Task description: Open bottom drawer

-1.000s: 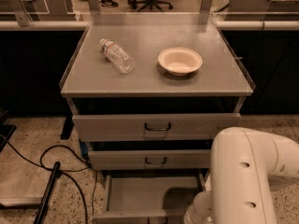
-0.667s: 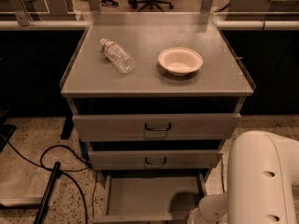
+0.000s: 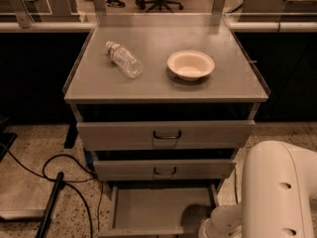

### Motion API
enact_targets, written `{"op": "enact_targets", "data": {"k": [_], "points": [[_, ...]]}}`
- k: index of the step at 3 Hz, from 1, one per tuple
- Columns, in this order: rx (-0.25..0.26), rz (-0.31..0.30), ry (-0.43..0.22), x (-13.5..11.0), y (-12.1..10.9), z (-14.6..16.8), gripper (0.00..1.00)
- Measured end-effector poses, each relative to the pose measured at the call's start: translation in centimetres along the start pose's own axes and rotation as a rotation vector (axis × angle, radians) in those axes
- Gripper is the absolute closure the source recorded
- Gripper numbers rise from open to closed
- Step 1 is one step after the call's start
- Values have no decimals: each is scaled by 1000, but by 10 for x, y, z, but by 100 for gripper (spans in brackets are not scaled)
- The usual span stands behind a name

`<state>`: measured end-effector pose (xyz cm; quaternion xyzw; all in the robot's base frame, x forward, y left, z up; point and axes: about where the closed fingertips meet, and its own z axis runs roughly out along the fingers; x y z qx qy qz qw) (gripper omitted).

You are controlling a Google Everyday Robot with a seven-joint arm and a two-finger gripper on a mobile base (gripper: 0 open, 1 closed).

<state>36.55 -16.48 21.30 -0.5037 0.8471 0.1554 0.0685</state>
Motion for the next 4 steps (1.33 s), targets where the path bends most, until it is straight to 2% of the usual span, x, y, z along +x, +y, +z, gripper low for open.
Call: {"op": "enact_targets", "data": {"k": [1, 2, 3, 4], "points": [[-4, 19, 6, 11, -12, 12, 0], [-48, 45, -57, 8, -17, 25, 0], [-86, 72, -79, 25, -10, 20, 0], [-114, 95, -76, 25, 28, 8, 0]]}}
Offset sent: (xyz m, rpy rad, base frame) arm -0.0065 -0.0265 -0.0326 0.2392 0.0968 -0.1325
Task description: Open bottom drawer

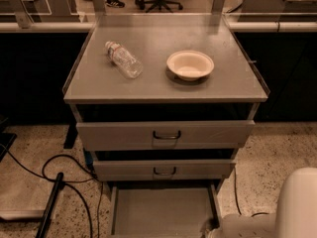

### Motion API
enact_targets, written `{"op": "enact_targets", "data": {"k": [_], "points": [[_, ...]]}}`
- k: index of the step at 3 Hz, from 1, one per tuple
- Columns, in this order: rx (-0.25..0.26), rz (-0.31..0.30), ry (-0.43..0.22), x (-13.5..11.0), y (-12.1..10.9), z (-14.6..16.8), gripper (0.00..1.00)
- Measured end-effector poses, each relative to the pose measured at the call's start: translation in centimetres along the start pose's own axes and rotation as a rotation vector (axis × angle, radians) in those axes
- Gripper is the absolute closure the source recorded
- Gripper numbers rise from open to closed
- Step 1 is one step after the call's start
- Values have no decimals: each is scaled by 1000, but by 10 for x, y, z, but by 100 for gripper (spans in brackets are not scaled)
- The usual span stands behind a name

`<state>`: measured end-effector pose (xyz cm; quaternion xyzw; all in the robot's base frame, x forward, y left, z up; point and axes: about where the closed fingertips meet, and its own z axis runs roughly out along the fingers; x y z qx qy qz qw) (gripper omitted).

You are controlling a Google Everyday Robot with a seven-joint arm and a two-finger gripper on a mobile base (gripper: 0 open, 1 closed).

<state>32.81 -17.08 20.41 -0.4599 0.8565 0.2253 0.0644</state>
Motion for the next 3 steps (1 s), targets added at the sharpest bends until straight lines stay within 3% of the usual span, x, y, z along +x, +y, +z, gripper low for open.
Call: {"op": "enact_targets", "data": {"k": [2, 3], "points": [[-32, 74, 29, 25, 92, -20, 0], [-49, 73, 38, 31, 104, -19, 0]]}}
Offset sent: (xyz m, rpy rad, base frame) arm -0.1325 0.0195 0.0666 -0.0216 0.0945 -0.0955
